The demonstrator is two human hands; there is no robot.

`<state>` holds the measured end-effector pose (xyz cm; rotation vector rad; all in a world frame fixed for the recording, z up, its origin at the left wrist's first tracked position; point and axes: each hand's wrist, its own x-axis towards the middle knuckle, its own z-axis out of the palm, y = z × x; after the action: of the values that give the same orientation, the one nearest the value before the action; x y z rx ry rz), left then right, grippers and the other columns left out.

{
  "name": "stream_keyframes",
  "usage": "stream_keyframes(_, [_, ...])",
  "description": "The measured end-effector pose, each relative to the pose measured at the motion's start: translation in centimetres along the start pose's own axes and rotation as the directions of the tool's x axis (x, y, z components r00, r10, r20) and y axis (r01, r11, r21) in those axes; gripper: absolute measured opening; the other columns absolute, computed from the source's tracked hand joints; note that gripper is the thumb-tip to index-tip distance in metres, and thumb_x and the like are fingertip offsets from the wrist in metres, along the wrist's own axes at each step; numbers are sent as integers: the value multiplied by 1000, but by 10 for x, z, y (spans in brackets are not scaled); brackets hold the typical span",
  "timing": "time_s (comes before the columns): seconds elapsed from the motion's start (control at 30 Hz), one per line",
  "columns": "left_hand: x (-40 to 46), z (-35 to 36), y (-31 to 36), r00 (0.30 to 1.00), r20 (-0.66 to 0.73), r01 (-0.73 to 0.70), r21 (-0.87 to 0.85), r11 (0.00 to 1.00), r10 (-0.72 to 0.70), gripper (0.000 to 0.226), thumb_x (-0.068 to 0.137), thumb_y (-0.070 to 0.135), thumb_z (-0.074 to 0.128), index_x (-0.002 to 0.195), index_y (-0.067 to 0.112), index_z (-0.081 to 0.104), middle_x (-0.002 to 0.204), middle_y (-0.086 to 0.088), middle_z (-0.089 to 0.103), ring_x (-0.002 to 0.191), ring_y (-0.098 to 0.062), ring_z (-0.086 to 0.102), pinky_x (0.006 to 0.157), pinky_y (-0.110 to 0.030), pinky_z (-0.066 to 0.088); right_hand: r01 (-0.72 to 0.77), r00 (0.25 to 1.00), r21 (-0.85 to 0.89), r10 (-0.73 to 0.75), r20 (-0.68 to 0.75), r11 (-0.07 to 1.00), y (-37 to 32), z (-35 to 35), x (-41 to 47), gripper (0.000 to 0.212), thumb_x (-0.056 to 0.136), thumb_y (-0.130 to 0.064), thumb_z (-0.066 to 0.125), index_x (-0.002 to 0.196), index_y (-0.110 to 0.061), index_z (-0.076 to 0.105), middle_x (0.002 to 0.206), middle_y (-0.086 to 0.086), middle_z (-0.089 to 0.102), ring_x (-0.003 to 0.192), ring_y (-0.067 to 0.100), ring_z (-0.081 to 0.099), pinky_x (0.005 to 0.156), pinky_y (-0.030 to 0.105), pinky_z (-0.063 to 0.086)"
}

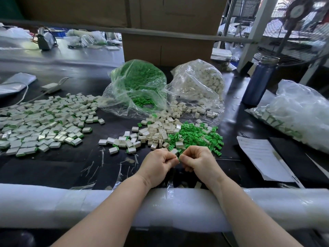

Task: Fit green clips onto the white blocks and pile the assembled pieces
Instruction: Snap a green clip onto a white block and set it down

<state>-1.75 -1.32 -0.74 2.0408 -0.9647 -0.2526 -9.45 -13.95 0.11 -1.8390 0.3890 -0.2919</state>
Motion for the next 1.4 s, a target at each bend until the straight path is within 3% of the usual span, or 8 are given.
stream_keyframes(0.17, [0, 0, 0, 1000, 6, -25, 28, 999, 25, 15, 88, 18, 61, 89, 8, 73, 73, 3, 47, 76, -16, 49, 74, -28, 39, 6, 1000, -8, -6, 25, 1000, -2, -1, 0, 22, 83, 1, 62, 64, -9, 57, 54, 1, 56, 43, 3, 49, 48, 16, 43])
stream_keyframes(0.4, [0, 1, 0, 1000, -23, -17, -23, 1000, 17, 16, 88, 17, 61, 93, 7, 73, 86, -12, 60, 84, -24, 57, 82, -34, 44, 36, 999, 18, -35, -11, 999, -1, 0, -1, 22, 84, -1, 63, 65, -11, 57, 55, -1, 56, 45, 2, 50, 49, 16, 44])
stream_keyframes(0.5, [1, 3, -1, 996, -88, -14, -69, 998, 8, 19, 89, 18, 60, 103, 12, 71, 94, -4, 67, 88, -15, 60, 86, -25, 46, 82, 995, 85, -76, -71, 993, -1, 2, 0, 16, 84, -1, 64, 71, -9, 60, 59, 3, 59, 49, 4, 52, 50, 16, 45])
stream_keyframes(0.7, [2, 4, -2, 996, -74, 43, -135, 990, -53, 26, 76, 19, 75, 94, 23, 58, 71, 5, 59, 62, -8, 54, 67, -19, 47, 89, 991, 121, -75, -115, 989, 1, 3, 2, 13, 82, 3, 63, 78, -9, 63, 55, -1, 60, 45, 5, 53, 47, 16, 45])
stream_keyframes(0.9, [3, 3, -2, 991, -135, 0, -124, 992, -17, 14, 87, 19, 63, 96, 10, 68, 88, -3, 66, 86, -18, 61, 84, -31, 49, 60, 996, 222, -43, -77, 973, 1, -1, 0, 13, 83, -1, 65, 73, -10, 66, 55, -2, 65, 49, 6, 58, 49, 16, 48])
stream_keyframes(1.07, [3, 3, -1, 995, -66, 55, -214, 975, -70, 18, 89, 17, 60, 101, 9, 70, 95, -6, 69, 91, -15, 61, 91, -32, 48, 43, 993, 149, -26, -111, 988, 3, 2, 2, 16, 83, -5, 66, 68, -11, 64, 51, -5, 61, 47, 5, 54, 48, 18, 48])
stream_keyframes(1.2, [2, 2, -1, 995, -40, 81, -231, 970, -92, 17, 88, 17, 62, 100, 8, 71, 78, 7, 65, 73, -3, 57, 76, -18, 46, 32, 995, 108, -21, -99, 994, 3, 1, 2, 19, 83, -6, 66, 65, -12, 63, 49, -5, 58, 44, 4, 51, 47, 17, 45])
stream_keyframes(1.4, [1, 2, -2, 995, -34, 87, -152, 985, -93, 12, 87, 16, 63, 90, 7, 71, 84, -9, 64, 79, -16, 56, 80, -30, 46, 14, 999, 38, -12, -40, 999, 2, 0, 1, 23, 83, -5, 66, 62, -14, 61, 49, -6, 55, 44, 4, 49, 46, 17, 43])
